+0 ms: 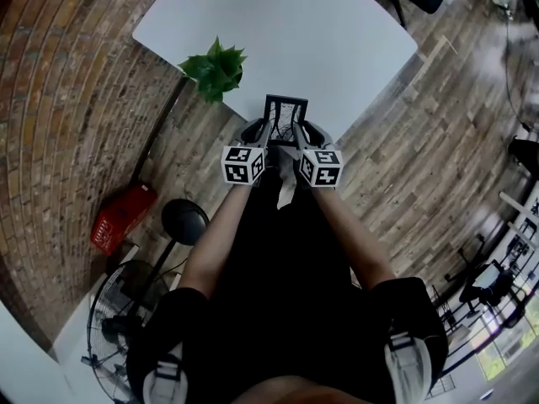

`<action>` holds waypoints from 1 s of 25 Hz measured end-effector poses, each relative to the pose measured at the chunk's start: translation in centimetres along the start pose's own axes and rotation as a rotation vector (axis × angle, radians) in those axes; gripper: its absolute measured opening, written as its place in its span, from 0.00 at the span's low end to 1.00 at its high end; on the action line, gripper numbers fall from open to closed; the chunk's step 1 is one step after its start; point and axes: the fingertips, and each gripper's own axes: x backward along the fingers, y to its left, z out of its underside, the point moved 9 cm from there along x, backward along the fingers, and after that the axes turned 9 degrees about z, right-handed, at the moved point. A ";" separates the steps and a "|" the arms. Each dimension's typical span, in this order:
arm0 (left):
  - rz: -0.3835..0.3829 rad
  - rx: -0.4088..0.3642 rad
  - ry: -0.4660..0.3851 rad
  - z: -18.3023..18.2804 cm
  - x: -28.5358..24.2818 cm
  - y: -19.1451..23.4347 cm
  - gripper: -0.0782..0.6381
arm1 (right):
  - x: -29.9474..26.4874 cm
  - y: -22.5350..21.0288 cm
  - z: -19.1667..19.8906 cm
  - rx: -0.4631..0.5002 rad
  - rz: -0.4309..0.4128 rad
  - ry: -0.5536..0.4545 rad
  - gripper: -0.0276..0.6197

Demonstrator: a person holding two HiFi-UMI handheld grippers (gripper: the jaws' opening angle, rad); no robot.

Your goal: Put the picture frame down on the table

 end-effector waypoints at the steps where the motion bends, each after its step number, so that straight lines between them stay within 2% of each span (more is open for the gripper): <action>1: -0.001 0.003 0.005 0.1 -0.2 0.2 0.22 | -0.2 0.0 0.1 0.003 0.001 0.005 0.16; 25: -0.014 0.024 0.075 0.7 -3.1 2.4 0.22 | -3.2 -0.9 0.8 -0.025 0.000 0.074 0.18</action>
